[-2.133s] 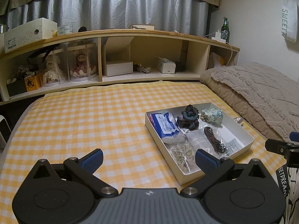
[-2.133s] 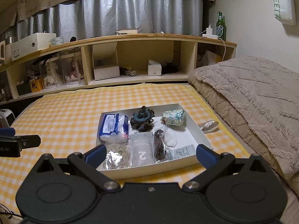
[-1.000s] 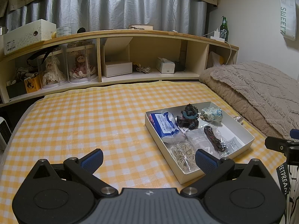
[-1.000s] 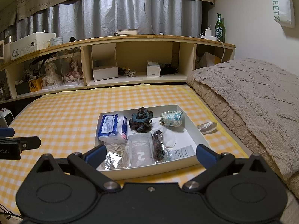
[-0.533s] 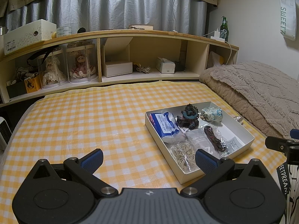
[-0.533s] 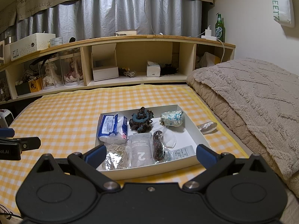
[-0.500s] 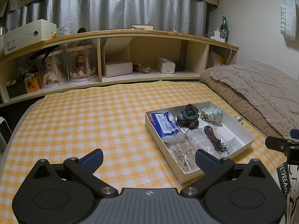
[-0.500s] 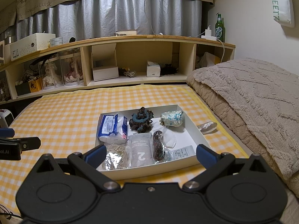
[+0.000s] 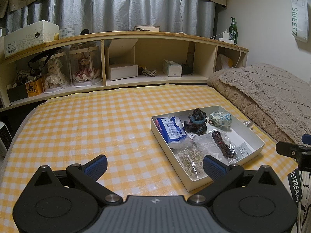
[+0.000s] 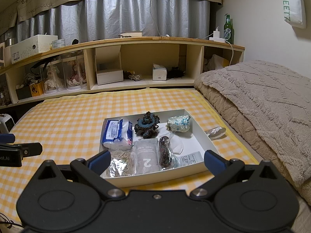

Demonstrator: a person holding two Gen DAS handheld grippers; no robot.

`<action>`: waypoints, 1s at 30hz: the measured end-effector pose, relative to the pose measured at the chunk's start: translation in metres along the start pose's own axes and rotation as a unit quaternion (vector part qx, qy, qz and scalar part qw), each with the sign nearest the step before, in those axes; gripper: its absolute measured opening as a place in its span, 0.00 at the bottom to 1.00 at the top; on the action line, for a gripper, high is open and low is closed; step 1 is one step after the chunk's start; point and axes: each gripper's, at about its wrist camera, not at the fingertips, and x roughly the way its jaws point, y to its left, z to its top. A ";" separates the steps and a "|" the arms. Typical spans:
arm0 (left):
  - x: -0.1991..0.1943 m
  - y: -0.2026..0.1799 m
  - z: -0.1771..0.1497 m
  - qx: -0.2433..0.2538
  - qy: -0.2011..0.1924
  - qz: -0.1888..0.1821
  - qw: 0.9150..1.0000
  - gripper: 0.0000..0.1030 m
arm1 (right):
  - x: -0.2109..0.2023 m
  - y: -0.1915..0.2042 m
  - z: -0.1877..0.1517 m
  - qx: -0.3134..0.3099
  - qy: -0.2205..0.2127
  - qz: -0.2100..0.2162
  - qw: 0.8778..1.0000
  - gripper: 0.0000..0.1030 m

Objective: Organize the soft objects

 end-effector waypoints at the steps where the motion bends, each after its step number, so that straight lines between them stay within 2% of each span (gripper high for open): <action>1: 0.000 0.000 0.000 0.000 0.000 0.000 1.000 1.00 | 0.000 0.000 0.000 0.000 0.000 0.000 1.000 1.00; 30: -0.002 0.003 -0.001 0.003 -0.003 -0.002 1.000 1.00 | 0.000 -0.001 0.000 0.000 0.000 0.001 1.000 1.00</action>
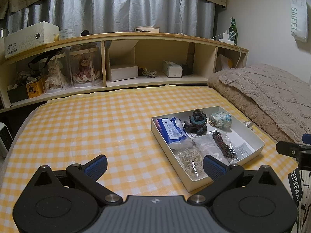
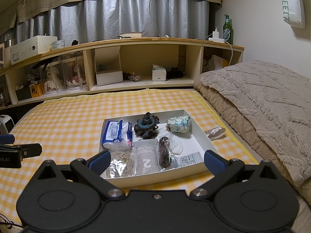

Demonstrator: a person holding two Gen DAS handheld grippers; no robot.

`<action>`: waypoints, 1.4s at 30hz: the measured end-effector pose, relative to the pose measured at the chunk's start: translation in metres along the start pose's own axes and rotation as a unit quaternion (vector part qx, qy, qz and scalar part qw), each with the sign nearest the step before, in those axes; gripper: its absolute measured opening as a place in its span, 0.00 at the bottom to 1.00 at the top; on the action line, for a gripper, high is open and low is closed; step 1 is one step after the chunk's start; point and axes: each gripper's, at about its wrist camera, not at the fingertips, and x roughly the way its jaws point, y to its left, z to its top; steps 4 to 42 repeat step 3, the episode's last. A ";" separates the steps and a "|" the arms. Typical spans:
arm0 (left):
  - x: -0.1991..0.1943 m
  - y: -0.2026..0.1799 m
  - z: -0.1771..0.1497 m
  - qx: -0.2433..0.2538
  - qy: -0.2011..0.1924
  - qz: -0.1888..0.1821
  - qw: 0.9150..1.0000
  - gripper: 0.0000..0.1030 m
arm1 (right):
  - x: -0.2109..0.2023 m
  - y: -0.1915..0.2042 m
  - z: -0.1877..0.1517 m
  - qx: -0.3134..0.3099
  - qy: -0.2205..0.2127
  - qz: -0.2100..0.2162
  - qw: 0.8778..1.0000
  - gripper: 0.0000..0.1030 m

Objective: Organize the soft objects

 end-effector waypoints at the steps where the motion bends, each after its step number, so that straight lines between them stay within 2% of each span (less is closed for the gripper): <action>1: 0.000 0.000 0.000 0.000 0.000 0.001 1.000 1.00 | 0.000 0.000 0.000 0.000 0.000 0.000 1.000 1.00; 42: -0.001 0.003 0.000 0.002 0.000 0.002 1.000 1.00 | 0.000 0.000 0.000 0.000 0.000 0.000 1.000 1.00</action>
